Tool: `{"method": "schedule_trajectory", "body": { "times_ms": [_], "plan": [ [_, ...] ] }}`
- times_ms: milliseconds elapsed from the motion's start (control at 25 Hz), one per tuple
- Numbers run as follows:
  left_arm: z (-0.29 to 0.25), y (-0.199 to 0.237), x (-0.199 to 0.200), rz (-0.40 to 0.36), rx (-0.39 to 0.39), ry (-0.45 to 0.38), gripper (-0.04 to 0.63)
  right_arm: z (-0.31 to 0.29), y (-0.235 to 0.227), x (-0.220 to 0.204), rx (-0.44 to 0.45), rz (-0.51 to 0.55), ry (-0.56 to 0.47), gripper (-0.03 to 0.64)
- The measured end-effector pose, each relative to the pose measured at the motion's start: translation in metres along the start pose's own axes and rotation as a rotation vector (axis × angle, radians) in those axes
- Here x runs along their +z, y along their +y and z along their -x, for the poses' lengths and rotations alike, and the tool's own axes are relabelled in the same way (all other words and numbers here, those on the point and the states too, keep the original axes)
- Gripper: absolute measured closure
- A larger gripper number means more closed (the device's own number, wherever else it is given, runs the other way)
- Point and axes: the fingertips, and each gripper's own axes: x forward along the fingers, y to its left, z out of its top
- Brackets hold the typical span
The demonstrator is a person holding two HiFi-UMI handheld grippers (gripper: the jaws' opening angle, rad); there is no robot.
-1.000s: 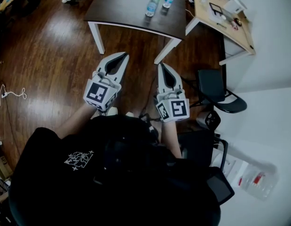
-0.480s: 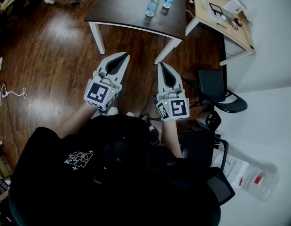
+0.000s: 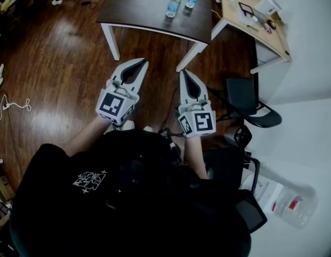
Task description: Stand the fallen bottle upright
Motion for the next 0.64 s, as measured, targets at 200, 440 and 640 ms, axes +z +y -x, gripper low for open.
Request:
{"method": "schedule_trajectory", "body": {
  "times_ms": [200,440,640],
  "plan": [
    [-0.0001,-0.0008,0.0002,-0.002,-0.003,-0.003,0.603,0.0000,0.0000,0.0007,-0.001,0.002,0.000,0.595],
    [-0.0003,-0.0008,0.0007,0.001,-0.007,0.004,0.603,-0.0003,0.0001,0.0023,-0.002,0.004,-0.001,0.595],
    [0.0004,0.0005,0.0021,-0.003,-0.003,-0.010,0.603,-0.0005,0.0019,0.0014,0.001,0.004,0.002,0.595]
  ]
}}
